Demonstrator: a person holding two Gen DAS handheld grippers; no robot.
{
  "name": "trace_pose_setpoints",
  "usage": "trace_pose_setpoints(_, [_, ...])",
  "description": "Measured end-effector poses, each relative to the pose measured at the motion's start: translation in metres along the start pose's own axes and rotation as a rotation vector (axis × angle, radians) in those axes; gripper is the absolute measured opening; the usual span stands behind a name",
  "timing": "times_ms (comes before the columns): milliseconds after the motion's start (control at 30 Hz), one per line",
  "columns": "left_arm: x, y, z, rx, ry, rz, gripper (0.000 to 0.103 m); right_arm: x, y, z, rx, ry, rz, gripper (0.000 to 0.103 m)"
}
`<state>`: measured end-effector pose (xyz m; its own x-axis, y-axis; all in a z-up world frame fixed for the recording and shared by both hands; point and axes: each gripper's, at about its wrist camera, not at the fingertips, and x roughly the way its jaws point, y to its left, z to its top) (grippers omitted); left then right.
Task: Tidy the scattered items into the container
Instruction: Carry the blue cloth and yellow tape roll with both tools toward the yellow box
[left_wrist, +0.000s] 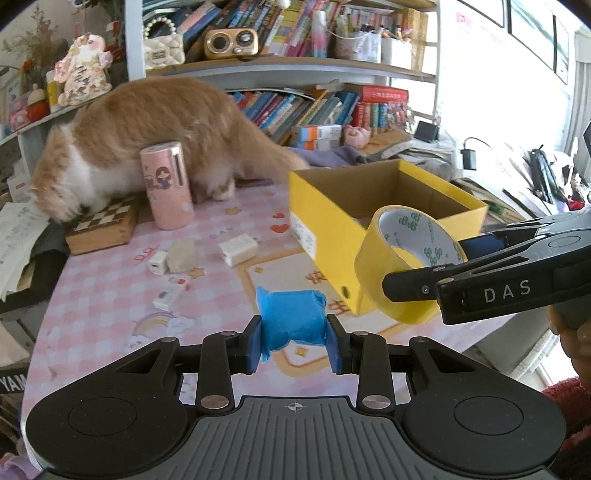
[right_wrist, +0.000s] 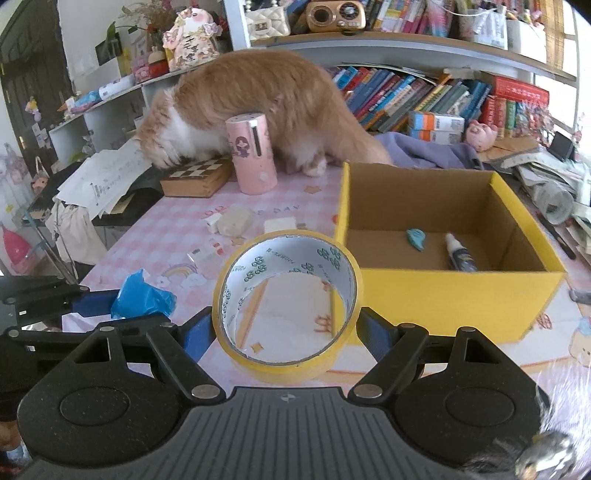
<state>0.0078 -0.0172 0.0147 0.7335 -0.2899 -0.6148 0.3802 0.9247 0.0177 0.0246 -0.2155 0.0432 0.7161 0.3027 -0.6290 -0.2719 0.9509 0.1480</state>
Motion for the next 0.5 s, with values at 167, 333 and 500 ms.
trace_pose_setpoints(167, [0.0,-0.024,-0.002,0.021,0.002,-0.035,0.033,-0.017,-0.019,-0.014,0.027,0.007,-0.028,0.08])
trace_pose_setpoints(333, [0.0,-0.044,-0.001,0.047,-0.005,-0.07,0.033,-0.033,-0.035,-0.025,0.06,0.007,-0.066,0.08])
trace_pose_setpoints(500, [0.004,-0.06,0.001,0.076,-0.004,-0.11,0.033,-0.046,-0.049,-0.036,0.09,0.003,-0.103,0.08])
